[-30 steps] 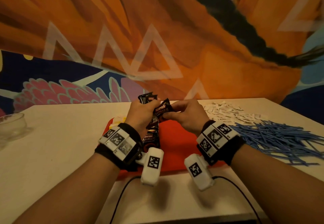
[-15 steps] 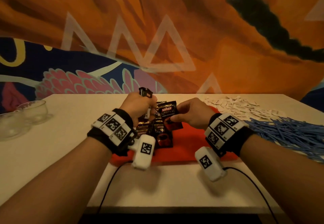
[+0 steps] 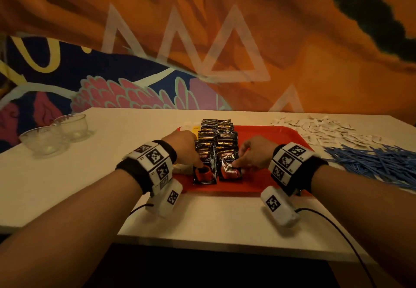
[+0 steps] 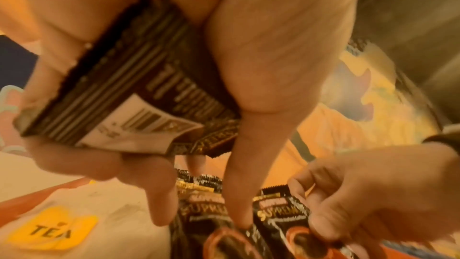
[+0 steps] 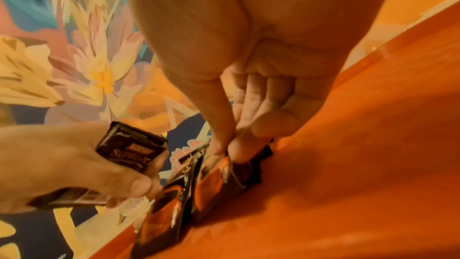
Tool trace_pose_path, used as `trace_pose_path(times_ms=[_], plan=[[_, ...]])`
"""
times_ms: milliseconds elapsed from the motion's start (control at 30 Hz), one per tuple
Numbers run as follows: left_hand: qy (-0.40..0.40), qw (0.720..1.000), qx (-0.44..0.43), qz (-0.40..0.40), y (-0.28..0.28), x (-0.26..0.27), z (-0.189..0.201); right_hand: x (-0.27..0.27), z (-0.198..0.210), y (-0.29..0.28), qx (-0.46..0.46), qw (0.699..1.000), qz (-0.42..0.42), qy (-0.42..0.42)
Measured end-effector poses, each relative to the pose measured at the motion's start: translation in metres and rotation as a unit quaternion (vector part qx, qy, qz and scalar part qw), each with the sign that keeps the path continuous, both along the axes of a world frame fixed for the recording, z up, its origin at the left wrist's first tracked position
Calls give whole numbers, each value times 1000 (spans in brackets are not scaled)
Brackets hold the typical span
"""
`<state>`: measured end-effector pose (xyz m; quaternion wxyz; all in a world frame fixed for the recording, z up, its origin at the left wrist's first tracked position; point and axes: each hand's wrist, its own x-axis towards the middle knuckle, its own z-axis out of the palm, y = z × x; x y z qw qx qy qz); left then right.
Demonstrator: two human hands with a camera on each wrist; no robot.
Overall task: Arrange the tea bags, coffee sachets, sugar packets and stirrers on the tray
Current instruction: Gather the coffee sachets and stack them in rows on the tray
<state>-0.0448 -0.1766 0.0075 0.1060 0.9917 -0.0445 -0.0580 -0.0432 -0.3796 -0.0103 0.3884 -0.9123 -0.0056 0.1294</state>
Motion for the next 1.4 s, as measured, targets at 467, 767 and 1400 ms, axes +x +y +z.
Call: trace_pose_path(times_ms=[467,767,1400], plan=[[-8,1000,20,-22,-6,8,-10,-2,-4,12,-15,999,-22,23],[-8,999,-5,-32,-4,6,-12,-6,-4,10,-16,999,-22,17],[-2,1000,-26,-13,-2,5,0,-2,-3,3,-1,999,-33,-19]])
